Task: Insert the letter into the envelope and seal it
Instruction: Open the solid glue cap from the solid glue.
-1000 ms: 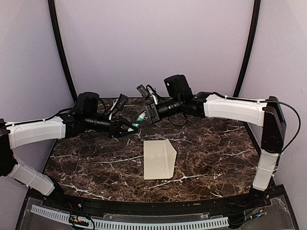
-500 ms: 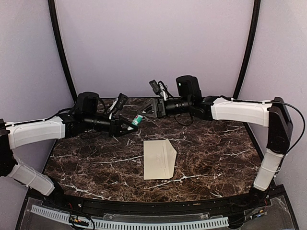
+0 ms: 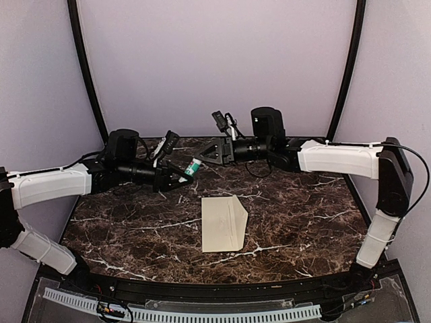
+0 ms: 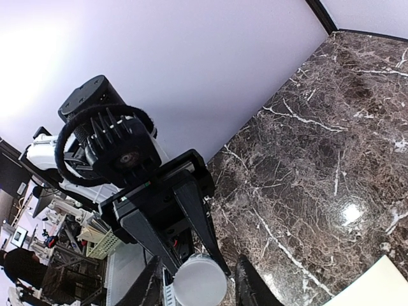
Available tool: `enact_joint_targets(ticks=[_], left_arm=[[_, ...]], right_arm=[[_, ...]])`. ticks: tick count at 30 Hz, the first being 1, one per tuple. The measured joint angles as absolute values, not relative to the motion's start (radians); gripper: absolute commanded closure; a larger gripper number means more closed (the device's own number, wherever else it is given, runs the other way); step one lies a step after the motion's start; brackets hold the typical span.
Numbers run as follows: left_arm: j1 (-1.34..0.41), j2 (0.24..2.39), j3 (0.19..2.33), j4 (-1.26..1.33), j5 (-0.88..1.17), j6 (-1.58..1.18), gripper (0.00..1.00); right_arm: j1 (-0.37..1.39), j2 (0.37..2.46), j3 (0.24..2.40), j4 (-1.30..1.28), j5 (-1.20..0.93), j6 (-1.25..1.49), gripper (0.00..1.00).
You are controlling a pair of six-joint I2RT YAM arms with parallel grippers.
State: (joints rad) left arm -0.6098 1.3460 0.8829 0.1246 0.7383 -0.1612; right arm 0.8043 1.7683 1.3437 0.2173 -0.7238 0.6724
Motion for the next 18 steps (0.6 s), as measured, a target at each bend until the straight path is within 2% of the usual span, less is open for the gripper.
enact_joint_targets(ticks=[3, 6, 9, 14, 18], left_arm=[[-0.610, 1.346, 0.883, 0.125, 0.737, -0.161, 1.00], [-0.610, 1.346, 0.884, 0.126, 0.741, -0.161, 1.00], [-0.610, 1.346, 0.884, 0.125, 0.741, -0.161, 1.00], [-0.611, 1.346, 0.884, 0.125, 0.741, -0.161, 1.00], [-0.612, 1.346, 0.884, 0.125, 0.740, -0.161, 1.00]], right_arm=[[0.805, 1.769, 1.344, 0.237, -0.730, 0.683, 0.74], [0.806, 1.770, 1.344, 0.247, -0.733, 0.694, 0.75], [0.807, 1.771, 1.344, 0.247, -0.734, 0.694, 0.75], [0.811, 1.771, 1.344, 0.247, -0.734, 0.694, 0.68], [0.818, 1.771, 1.344, 0.246, -0.737, 0.693, 0.71]])
